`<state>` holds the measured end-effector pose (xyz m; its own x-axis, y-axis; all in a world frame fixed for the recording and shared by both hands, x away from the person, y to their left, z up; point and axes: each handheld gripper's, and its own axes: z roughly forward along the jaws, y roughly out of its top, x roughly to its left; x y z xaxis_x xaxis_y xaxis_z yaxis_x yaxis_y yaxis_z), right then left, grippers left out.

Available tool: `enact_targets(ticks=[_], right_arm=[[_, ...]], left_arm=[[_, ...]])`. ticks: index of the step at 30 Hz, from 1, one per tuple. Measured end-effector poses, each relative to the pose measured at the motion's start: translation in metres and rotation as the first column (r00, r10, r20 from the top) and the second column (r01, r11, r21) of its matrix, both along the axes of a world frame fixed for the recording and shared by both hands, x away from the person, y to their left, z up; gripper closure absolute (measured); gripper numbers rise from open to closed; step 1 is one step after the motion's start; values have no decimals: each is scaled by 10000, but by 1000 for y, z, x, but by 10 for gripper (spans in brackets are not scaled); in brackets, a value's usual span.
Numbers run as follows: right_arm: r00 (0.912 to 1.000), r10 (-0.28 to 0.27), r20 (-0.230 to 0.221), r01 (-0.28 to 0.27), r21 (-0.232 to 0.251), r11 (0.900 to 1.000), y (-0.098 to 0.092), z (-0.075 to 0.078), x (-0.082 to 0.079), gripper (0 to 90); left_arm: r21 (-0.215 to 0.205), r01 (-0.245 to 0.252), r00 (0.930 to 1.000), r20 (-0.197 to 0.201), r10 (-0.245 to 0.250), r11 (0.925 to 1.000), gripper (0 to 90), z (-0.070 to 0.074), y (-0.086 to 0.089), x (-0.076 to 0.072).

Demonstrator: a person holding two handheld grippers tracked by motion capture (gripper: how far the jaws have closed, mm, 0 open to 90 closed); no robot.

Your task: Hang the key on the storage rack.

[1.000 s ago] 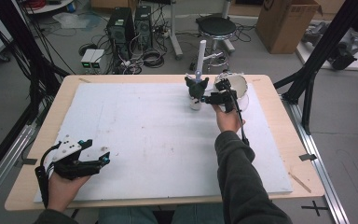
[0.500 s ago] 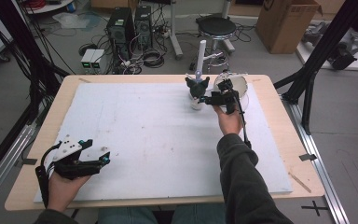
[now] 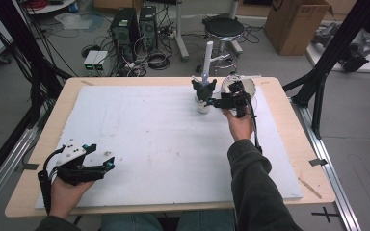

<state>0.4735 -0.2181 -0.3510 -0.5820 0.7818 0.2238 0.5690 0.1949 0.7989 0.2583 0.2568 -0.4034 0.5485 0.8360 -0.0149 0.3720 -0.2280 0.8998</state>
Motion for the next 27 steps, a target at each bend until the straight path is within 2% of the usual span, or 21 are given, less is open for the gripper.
enact_targets(ticks=[7,11,13,27], right_arm=[[9996,189,222,-192,132,9997,0,-1,-7,220],[9998,217,45,-218,287,9994,-1,-2,-11,195],[9996,181,203,-186,265,9995,-1,-3,-14,185],[9989,420,214,-432,587,9973,-6,-4,-28,157]], left_arm=[[-34,7,10000,43,-7,10000,189,0,0,0],[-9,1,10000,20,-1,10000,189,0,0,1],[18,3,10000,16,-3,10000,189,0,0,2],[25,73,10000,-53,-73,10000,189,-1,-2,2]])
